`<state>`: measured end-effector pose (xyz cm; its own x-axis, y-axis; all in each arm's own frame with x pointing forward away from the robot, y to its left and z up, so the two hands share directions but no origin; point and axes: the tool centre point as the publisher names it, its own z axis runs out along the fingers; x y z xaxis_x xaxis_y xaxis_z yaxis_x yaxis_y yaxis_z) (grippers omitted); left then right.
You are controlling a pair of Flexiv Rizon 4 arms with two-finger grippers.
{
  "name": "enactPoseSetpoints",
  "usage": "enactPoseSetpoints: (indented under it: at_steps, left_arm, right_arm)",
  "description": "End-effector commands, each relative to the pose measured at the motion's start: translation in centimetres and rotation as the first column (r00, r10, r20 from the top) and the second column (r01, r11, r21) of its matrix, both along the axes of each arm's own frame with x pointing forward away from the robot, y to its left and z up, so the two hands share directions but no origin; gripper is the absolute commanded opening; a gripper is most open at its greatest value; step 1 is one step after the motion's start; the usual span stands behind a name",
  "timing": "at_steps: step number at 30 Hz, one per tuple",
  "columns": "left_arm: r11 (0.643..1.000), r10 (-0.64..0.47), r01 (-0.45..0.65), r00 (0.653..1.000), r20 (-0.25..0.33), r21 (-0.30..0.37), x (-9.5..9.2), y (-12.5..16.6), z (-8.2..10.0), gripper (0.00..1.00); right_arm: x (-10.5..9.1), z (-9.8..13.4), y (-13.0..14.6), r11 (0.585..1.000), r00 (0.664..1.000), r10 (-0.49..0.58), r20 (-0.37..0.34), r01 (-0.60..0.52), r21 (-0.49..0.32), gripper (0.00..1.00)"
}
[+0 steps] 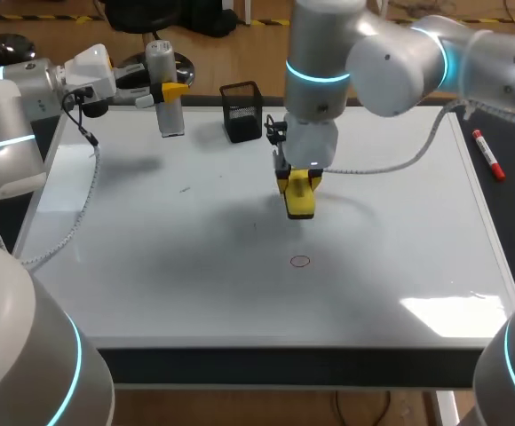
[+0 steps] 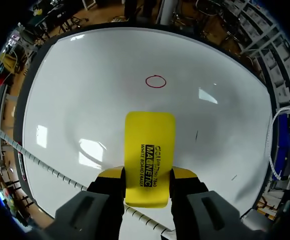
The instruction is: Pick up the inspection probe, press it on each red-marked spot on the whiteboard one by one, put down the probe, pick up the eraser, and wipe off all the red marks.
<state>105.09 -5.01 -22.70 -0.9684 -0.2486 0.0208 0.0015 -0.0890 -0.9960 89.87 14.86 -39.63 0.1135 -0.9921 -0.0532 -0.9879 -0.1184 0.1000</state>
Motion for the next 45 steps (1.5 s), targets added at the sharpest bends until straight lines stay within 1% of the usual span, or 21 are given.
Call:
enactPoseSetpoints:
  at_steps: [1,10,18,23,35,45]
  left_arm:
    - [1.000,0.000,0.000,1.000,0.002,-0.001,0.0,0.0,0.0,0.00]
    - [1.000,0.000,0.000,1.000,0.002,-0.001,0.0,0.0,0.0,0.00]
    - [1.000,0.000,0.000,1.000,0.002,-0.001,0.0,0.0,0.0,0.00]
    - [1.000,0.000,0.000,1.000,0.002,-0.001,0.0,0.0,0.0,0.00]
    - [1.000,0.000,0.000,1.000,0.002,-0.001,0.0,0.0,0.0,0.00]
    - [1.000,0.000,0.000,1.000,0.002,-0.001,0.0,0.0,0.0,0.00]
  right_arm:
    - [0.6,-0.6,0.5,1.000,1.000,0.004,-0.011,-0.004,-0.010,0.00]
    - [0.8,-1.6,0.8,1.000,1.000,0.017,-0.021,-0.018,-0.010,0.00]
    - [1.5,-2.0,0.7,0.998,0.999,0.043,0.002,-0.043,-0.044,0.00]
    - [1.9,-2.3,0.6,0.998,1.000,0.029,0.011,-0.029,-0.050,0.00]
    - [1.6,-3.1,0.3,0.997,0.999,0.007,0.047,-0.004,-0.074,0.00]
    - [1.5,-4.1,-0.6,0.997,0.999,-0.002,0.053,0.006,-0.078,0.00]
